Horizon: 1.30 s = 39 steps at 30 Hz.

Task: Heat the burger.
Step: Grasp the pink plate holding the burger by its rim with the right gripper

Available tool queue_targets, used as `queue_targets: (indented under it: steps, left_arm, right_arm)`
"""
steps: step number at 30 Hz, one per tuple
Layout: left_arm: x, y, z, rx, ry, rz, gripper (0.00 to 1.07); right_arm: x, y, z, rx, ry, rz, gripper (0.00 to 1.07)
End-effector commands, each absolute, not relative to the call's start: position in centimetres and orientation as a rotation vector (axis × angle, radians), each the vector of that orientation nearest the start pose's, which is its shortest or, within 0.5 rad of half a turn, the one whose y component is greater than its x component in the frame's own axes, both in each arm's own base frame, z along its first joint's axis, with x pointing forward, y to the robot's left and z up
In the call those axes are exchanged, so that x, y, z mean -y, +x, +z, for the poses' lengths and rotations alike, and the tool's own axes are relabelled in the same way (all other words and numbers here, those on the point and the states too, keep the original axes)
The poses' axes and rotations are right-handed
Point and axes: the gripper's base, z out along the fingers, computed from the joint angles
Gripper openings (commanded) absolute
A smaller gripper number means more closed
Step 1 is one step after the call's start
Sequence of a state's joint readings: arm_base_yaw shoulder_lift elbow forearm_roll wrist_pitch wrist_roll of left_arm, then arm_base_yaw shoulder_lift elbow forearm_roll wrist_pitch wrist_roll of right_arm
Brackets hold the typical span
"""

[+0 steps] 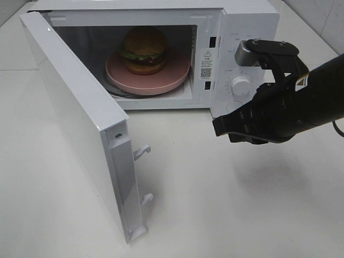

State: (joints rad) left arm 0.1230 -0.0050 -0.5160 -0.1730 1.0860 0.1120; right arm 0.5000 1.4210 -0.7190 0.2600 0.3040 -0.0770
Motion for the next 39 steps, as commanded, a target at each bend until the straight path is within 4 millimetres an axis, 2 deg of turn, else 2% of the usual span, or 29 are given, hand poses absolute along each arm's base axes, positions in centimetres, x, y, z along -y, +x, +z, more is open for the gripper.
queue_targets:
  steps: [1, 3, 5, 6, 8, 11, 12, 14, 15, 20, 22, 31, 34, 35, 36, 37, 38, 39]
  left_arm:
    - [1.6, -1.0, 28.2, -2.005, -0.002, -0.063, 0.98]
    - [1.6, -1.0, 28.2, -2.005, -0.002, -0.063, 0.98]
    - [1.6, -1.0, 28.2, -2.005, -0.002, -0.063, 0.98]
    - [1.6, -1.0, 28.2, -2.005, -0.002, -0.063, 0.98]
    - [1.6, -1.0, 28.2, -2.005, -0.002, -0.063, 0.98]
    - [1.6, -1.0, 28.2, -2.005, -0.002, -0.063, 0.98]
    - [1.6, -1.0, 28.2, -2.005, -0.002, -0.063, 0.98]
    - [1.6, -1.0, 28.2, -2.005, -0.002, -0.063, 0.98]
    - [1.6, -1.0, 28.2, -2.005, -0.002, -0.063, 0.98]
    - [1.6, -1.0, 28.2, -2.005, -0.002, -0.063, 0.98]
    - [1.6, -1.0, 28.2, -2.005, -0.002, -0.063, 0.98]
    - [1.6, -1.0, 28.2, -2.005, -0.002, -0.063, 0.98]
    - [1.6, -1.0, 28.2, -2.005, -0.002, -0.063, 0.98]
    - [1.6, -1.0, 28.2, -2.005, -0.002, -0.063, 0.98]
    - [1.6, -1.0, 28.2, -2.005, -0.002, -0.063, 0.98]
    - [1.6, -1.0, 28.2, -2.005, -0.002, -0.063, 0.98]
    - [1.6, -1.0, 28.2, -2.005, -0.002, -0.063, 0.98]
    - [1.6, -1.0, 28.2, -2.005, -0.002, -0.063, 0.98]
  right_arm:
    - [-13.6, 23.4, 22.3, -2.425, -0.744, 0.263, 0.04]
    - [-13.6, 23.4, 22.4, -2.414, -0.811, 0.237, 0.04]
    - [-13.6, 23.5, 22.9, -2.332, -1.076, 0.135, 0.05]
    - [-13.6, 23.5, 22.9, -2.332, -1.076, 0.135, 0.05]
    - [-13.5, 23.6, 23.3, -2.269, -1.246, 0.07, 0.05]
    - [-13.5, 23.7, 23.4, -2.243, -1.304, 0.044, 0.05]
    - [-13.4, 23.8, 23.7, -2.2, -1.395, -0.004, 0.06]
    - [-13.3, 23.9, 23.8, -2.177, -1.437, -0.036, 0.06]
    - [-13.1, 24.0, 24.1, -2.132, -1.524, -0.103, 0.06]
    - [-12.5, 24.2, 24.2, -2.064, -1.681, -0.238, 0.08]
    - [-11.8, 24.3, 24.2, -2.025, -1.783, -0.356, 0.09]
    - [-10.9, 24.4, 24.2, -1.994, -1.892, -0.504, 0.11]
    - [-10.8, 24.5, 24.3, -1.99, -1.886, -0.529, 0.16]
    - [-10.8, 24.6, 24.3, -1.99, -1.878, -0.535, 0.19]
    - [-10.8, 24.6, 24.3, -2.002, -1.853, -0.534, 0.26]
    - [-10.8, 24.6, 24.3, -2.002, -1.853, -0.534, 0.26]
    - [-10.8, 24.7, 24.3, -2.006, -1.838, -0.531, 0.31]
    - [-10.8, 24.7, 24.3, -2.019, -1.814, -0.526, 0.44]
